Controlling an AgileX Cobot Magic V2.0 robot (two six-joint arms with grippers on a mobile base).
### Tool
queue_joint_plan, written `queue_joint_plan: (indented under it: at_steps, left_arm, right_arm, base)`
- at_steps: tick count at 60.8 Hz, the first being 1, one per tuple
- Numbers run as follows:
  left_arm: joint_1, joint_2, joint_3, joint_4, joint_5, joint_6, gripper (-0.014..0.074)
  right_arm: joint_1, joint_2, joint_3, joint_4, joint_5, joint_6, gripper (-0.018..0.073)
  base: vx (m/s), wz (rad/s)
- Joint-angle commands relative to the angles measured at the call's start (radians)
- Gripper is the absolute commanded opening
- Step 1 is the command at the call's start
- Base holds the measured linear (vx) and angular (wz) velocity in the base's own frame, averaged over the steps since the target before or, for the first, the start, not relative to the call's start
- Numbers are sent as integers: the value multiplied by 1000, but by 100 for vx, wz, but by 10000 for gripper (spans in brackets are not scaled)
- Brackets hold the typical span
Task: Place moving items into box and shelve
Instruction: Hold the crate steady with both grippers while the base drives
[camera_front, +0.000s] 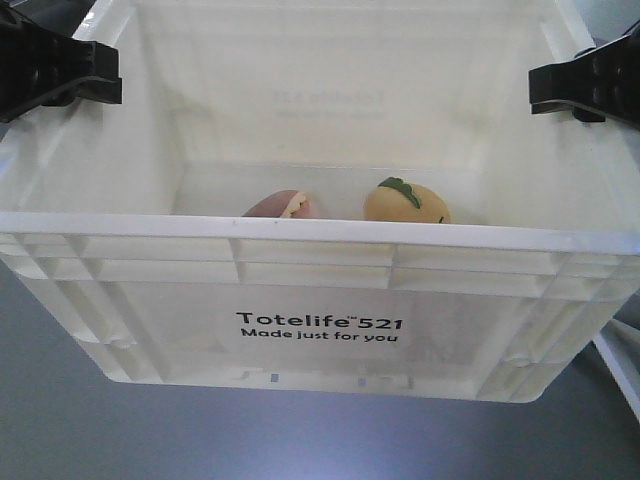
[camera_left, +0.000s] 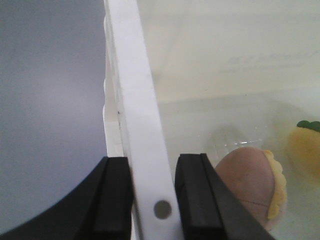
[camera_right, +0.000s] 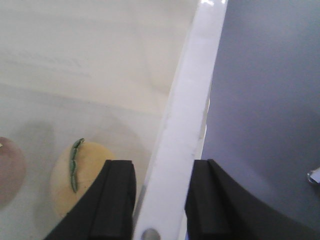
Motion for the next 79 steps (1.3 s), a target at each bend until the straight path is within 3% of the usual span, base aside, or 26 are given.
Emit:
queue_joint_plan:
  at_steps: [1, 36, 79]
  left_arm:
    - [-5, -46, -50, -23, -121, 19, -6]
    - [-5, -46, -50, -21, -121, 19, -6]
    - [-5, -46, -50, -22, -121, 19, -6]
  right_arm:
    - [-6, -27, -44, -42, -113, 2, -5]
    - [-6, -27, -44, -42, -113, 2, -5]
    - [-6, -27, -44, -42, -113, 2, -5]
  base:
    - [-16, 74]
    - [-15, 68]
    - [-9, 41]
